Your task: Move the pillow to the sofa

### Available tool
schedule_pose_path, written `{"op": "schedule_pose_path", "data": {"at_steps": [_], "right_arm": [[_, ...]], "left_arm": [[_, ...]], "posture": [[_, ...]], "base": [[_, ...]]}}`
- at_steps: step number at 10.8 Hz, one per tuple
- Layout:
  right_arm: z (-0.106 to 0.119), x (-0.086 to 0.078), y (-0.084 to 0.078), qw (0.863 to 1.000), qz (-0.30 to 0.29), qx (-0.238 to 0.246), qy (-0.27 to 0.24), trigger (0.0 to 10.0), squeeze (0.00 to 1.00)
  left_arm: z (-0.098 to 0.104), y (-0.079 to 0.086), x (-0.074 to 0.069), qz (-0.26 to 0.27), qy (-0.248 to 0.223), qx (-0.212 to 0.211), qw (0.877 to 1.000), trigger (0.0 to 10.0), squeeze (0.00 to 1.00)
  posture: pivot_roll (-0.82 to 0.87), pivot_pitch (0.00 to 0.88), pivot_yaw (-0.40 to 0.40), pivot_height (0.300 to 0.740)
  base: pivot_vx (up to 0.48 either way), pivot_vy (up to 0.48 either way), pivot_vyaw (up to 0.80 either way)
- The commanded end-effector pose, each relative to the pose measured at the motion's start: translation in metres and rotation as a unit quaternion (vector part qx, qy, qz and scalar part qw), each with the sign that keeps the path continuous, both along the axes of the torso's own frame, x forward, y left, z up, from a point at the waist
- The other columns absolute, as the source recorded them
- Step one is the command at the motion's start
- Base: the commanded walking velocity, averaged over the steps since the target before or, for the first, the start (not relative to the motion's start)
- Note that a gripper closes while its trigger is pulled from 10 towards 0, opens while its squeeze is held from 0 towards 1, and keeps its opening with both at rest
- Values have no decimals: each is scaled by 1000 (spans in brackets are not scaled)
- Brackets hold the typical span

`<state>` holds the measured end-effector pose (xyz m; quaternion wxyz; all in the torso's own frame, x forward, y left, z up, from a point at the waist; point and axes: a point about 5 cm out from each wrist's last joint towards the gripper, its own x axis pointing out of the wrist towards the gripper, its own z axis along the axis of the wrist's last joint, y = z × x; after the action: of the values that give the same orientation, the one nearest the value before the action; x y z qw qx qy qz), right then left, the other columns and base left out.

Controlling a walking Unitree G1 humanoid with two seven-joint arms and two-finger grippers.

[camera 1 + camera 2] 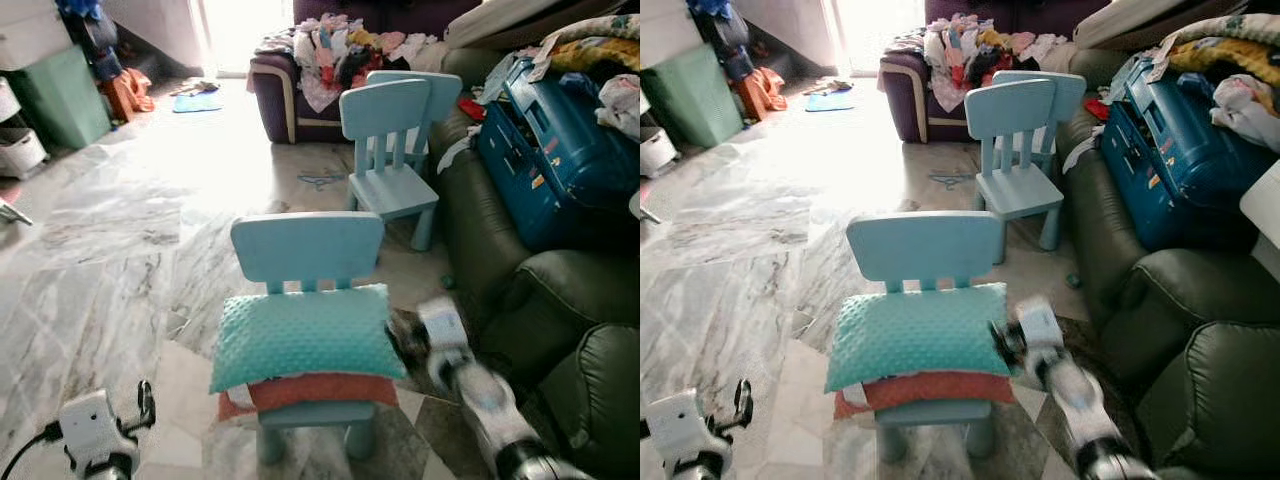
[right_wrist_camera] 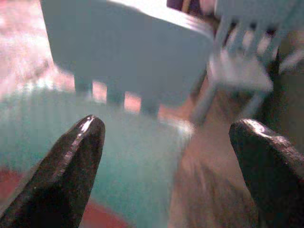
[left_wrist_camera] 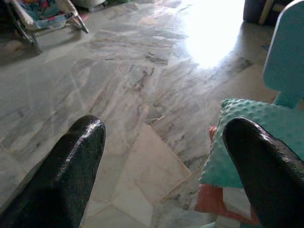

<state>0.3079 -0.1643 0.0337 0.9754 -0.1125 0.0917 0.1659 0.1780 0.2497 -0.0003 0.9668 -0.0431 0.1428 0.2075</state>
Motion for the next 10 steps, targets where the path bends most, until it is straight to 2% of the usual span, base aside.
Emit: {"op": "schedule_pose_path", "data": {"at_steps": [1, 3, 5, 7, 8, 10], "right_arm": [[19, 12, 8, 999, 9, 11, -37, 10000, 0], [36, 16, 21, 997, 22, 20, -71, 10000, 0], [47, 10, 31, 995, 31, 27, -88, 10000, 0], [54, 8, 39, 995, 29, 40, -87, 10000, 0], [59, 7, 46, 995, 28, 53, -82, 10000, 0], [64, 3, 46, 995, 19, 61, -76, 10000, 0]], "left_arm": [[3, 2, 5, -9, -2, 5, 1000, 10000, 0], [9, 3, 12, -12, -16, 6, 1000, 10000, 0], [7, 1, 10, -11, -12, 4, 1000, 10000, 0], [7, -5, 14, -23, -17, -4, 1000, 10000, 0], [8, -10, 21, -38, -21, -3, 999, 10000, 0], [12, -17, 28, -64, -26, -5, 998, 10000, 0]], "posture": [[-137, 73, 30, 740], [-138, 74, 32, 740], [-141, 76, 36, 740], [-136, 78, 32, 740], [-137, 79, 32, 740], [-138, 87, 35, 740]], "base": [[0, 0, 0], [0, 0, 0], [0, 0, 0], [0, 0, 0], [0, 0, 0], [0, 0, 0]]}}
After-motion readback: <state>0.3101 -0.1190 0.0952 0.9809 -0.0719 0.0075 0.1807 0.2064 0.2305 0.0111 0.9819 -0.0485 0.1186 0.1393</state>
